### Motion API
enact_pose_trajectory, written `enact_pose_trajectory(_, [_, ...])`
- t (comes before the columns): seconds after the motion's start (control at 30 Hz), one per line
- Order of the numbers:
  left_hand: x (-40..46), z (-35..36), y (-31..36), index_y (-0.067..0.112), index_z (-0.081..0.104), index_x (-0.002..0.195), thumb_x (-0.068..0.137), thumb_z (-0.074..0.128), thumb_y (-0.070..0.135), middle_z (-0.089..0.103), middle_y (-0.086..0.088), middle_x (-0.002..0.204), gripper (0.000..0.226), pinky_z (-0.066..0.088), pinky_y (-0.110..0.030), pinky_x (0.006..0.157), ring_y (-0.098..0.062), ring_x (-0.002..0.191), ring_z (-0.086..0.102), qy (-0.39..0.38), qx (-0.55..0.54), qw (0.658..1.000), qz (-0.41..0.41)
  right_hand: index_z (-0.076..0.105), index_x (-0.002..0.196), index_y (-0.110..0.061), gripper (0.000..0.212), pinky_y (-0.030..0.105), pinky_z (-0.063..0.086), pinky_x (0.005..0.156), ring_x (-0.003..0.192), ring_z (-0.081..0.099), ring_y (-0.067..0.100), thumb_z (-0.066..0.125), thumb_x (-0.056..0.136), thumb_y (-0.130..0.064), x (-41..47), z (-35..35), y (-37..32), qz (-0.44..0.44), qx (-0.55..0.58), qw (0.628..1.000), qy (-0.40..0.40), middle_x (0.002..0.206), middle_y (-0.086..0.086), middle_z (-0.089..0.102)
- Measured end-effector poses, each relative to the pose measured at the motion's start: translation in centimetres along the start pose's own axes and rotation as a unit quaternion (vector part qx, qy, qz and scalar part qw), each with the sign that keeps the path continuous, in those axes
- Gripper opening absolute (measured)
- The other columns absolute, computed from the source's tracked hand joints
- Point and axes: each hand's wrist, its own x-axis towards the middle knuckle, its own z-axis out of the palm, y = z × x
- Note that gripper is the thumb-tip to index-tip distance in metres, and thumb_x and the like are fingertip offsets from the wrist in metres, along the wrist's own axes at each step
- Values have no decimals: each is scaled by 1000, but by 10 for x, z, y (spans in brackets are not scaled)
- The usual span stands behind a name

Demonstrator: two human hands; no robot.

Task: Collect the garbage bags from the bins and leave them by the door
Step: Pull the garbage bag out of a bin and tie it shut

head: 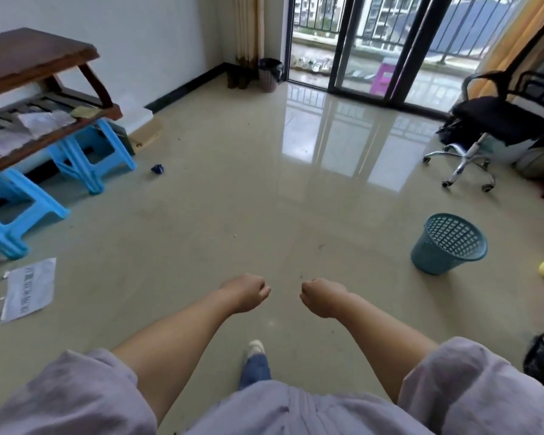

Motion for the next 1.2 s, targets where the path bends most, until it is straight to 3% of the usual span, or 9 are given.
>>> enact_pose_trajectory(0.2, [126,-117,-30,7,58,98,99,32,38,62,-17,115,40,45,-35,82,-33,103,59,-13,19,1000,8,49,124,-6,36,39,46,93,117,53,31,28,102,-24,106,-114,15,-3,2,1000,20,127,13,55])
enact_pose_trajectory(0.43, [265,-207,-53,6,59,97,99,34,38,63,-17,113,40,46,-34,81,-33,101,59,-12,16,1000,8,52,123,-7,39,38,46,87,113,56,33,30,100,-30,238,-220,44,1,22,999,26,126,14,57])
enact_pose_trajectory(0.8, [494,-380,-84,3,59,100,100,33,35,63,-20,112,40,46,-34,80,-34,103,59,39,-26,998,-50,45,131,-7,39,39,45,97,120,51,32,27,102,-25,472,-437,112,-49,-83,995,18,133,13,51])
enact_pose_trajectory(1.2, [714,-552,-209,8,59,99,98,33,37,63,-15,113,38,41,-31,77,-32,102,59,42,-46,994,-84,52,122,-6,36,37,48,94,113,55,31,29,100,-24,731,-627,75,-93,-105,990,34,122,13,58])
